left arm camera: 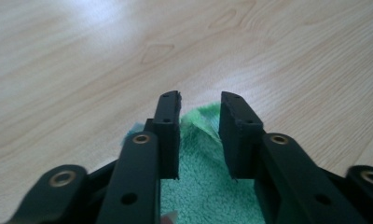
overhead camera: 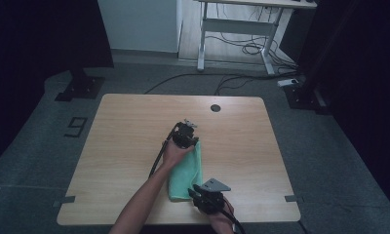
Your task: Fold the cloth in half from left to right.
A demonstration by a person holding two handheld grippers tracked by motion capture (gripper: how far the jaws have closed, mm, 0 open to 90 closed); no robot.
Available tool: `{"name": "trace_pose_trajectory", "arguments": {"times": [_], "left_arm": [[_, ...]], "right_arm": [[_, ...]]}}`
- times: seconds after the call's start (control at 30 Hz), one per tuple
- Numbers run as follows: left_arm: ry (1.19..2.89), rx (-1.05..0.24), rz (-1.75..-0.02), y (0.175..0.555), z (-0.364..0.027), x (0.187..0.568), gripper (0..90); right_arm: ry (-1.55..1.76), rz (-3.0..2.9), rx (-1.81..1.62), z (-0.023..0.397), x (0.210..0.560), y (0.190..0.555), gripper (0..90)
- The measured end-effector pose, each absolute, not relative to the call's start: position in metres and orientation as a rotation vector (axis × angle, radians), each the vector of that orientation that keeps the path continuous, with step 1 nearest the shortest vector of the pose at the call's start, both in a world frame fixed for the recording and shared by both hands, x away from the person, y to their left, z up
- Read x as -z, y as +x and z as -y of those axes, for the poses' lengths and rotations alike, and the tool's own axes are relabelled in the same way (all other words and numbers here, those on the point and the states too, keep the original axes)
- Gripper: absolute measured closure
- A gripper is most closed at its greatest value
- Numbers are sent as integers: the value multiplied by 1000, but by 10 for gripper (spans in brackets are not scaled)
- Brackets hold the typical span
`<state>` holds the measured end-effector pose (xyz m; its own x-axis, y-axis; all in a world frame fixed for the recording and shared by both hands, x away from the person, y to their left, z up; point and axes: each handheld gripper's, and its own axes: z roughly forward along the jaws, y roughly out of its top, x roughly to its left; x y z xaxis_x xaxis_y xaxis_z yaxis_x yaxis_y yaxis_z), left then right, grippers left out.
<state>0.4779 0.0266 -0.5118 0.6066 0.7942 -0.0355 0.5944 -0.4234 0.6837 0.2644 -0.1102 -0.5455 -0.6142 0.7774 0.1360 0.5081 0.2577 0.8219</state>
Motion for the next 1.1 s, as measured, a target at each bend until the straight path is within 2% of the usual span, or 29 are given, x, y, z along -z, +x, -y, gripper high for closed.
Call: {"name": "trace_pose_trajectory", "arguments": {"times": [0.03, 0.2, 0.3, 0.53, 0.57, 0.67, 0.8, 0.97, 1.1], "left_arm": [[2160, -392, -1094, 478, -27, 510, 661], [2162, -392, -1092, 477, -31, 508, 648], [2155, -397, -1089, 475, -33, 506, 645], [2143, -413, -1087, 475, -37, 503, 672], [2146, -404, -1090, 474, -37, 503, 670], [2150, -408, -1080, 471, -40, 502, 649], [2138, -408, -1075, 463, -50, 499, 642], [2133, -403, -1071, 456, -66, 496, 635], [2139, -391, -1059, 447, -79, 496, 626]], "right_arm": [[1217, -2230, -1265, 116, 547, 265, 643], [1250, -2229, -1252, 124, 550, 265, 626], [1260, -2242, -1245, 127, 552, 268, 692], [1275, -2189, -1280, 130, 549, 269, 741], [1272, -2189, -1280, 130, 548, 269, 730], [1307, -2198, -1209, 130, 551, 274, 602], [1323, -2197, -1162, 132, 553, 273, 512], [1278, -2129, -1156, 133, 540, 267, 491], [1213, -2137, -1195, 126, 533, 269, 524]]}}
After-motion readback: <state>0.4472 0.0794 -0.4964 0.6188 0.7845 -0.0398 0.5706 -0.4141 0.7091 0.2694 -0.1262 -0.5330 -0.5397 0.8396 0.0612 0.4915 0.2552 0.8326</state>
